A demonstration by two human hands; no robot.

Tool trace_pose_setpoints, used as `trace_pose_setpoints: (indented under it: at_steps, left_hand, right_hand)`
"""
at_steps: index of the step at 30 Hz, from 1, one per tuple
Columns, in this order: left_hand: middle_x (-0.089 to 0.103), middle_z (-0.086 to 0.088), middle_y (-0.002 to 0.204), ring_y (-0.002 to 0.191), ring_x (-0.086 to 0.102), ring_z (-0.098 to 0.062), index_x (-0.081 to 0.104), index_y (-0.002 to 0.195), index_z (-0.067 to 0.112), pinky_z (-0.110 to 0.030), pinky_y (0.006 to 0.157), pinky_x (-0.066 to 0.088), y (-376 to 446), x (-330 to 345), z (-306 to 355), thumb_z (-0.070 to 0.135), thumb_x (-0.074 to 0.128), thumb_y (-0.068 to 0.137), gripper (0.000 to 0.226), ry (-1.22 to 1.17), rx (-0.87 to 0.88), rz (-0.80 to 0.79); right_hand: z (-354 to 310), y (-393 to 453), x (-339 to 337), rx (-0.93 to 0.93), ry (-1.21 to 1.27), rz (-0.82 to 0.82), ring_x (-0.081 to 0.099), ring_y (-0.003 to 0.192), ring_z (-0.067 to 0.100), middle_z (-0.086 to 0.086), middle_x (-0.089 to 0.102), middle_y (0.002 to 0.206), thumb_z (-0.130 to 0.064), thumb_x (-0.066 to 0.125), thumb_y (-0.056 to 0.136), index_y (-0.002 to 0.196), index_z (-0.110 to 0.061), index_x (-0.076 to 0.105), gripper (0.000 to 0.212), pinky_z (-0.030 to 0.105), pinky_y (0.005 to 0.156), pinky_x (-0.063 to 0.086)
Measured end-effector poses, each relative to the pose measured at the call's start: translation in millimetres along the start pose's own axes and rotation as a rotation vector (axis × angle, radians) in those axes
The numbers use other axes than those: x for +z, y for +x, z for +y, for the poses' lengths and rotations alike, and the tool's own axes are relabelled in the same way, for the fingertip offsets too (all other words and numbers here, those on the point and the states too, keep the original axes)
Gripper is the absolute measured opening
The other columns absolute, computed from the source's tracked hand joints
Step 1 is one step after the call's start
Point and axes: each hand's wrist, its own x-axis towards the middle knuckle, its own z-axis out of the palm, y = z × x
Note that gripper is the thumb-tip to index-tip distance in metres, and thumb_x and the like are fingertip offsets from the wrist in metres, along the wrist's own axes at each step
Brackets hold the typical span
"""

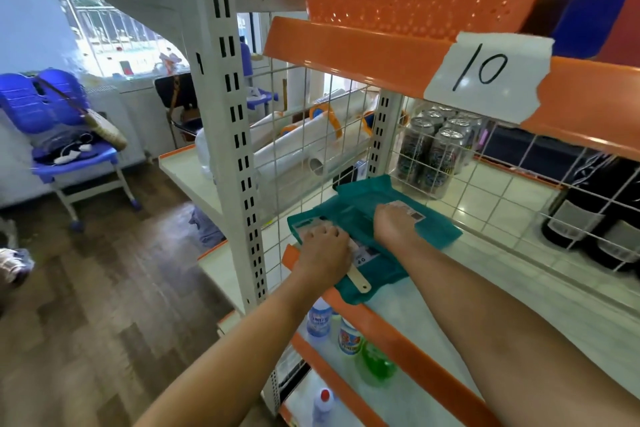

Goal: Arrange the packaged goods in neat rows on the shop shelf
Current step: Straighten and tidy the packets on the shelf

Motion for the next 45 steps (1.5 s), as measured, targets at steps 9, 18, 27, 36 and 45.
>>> trace_pose_setpoints:
  at_steps: [9,18,27,36,45]
  left_hand:
    - [0.053,-0.008,0.125,0.115,0.046,-0.027,0.053,0.119,0.014,-0.041,0.096,0.035,-3,-2,-4,0.032,0.033,0.100,0.034,-0.060,0.043,0.009]
    - [0.056,-0.007,0.120,0.111,0.049,-0.026,0.054,0.115,0.014,-0.038,0.091,0.040,2,-11,-5,0.031,0.036,0.099,0.030,-0.089,0.160,0.055]
    - [0.050,-0.008,0.129,0.120,0.041,-0.027,0.048,0.125,0.013,-0.039,0.097,0.037,0,-8,20,0.030,0.038,0.098,0.034,-0.068,0.336,0.015]
    - [0.053,-0.006,0.124,0.118,0.044,-0.025,0.051,0.123,0.015,-0.038,0.090,0.040,-25,-16,44,0.031,0.038,0.097,0.033,-0.104,0.399,0.030]
    - [0.052,-0.006,0.132,0.123,0.045,-0.025,0.049,0.132,0.019,-0.039,0.100,0.037,-71,-22,108,0.033,0.040,0.098,0.038,-0.167,0.424,-0.041]
  right_hand:
    - [12,-12,-1,-0.043,-0.036,0.172,0.053,0.119,0.031,0.019,0.053,0.129,0.000,0.049,0.091,0.128,0.001,0.048,0.037,0.037,0.092,0.047]
    - [29,-52,-24,0.024,0.100,0.299,0.059,0.103,0.030,0.014,0.061,0.115,-0.006,0.042,0.093,0.116,-0.008,0.051,0.024,0.037,0.080,0.045]
    - [27,-105,-39,0.155,0.096,0.325,0.058,0.107,0.030,0.009,0.057,0.124,-0.005,0.047,0.089,0.127,-0.012,0.045,0.038,0.037,0.078,0.046]
    - [53,-155,-60,0.447,0.431,0.381,0.059,0.097,0.031,0.009,0.061,0.106,-0.016,0.041,0.095,0.113,-0.012,0.050,0.020,0.033,0.070,0.039]
    - [99,-241,-43,0.634,0.818,0.616,0.058,0.101,0.034,0.018,0.062,0.110,-0.013,0.040,0.098,0.116,-0.002,0.054,0.025,0.030,0.070,0.038]
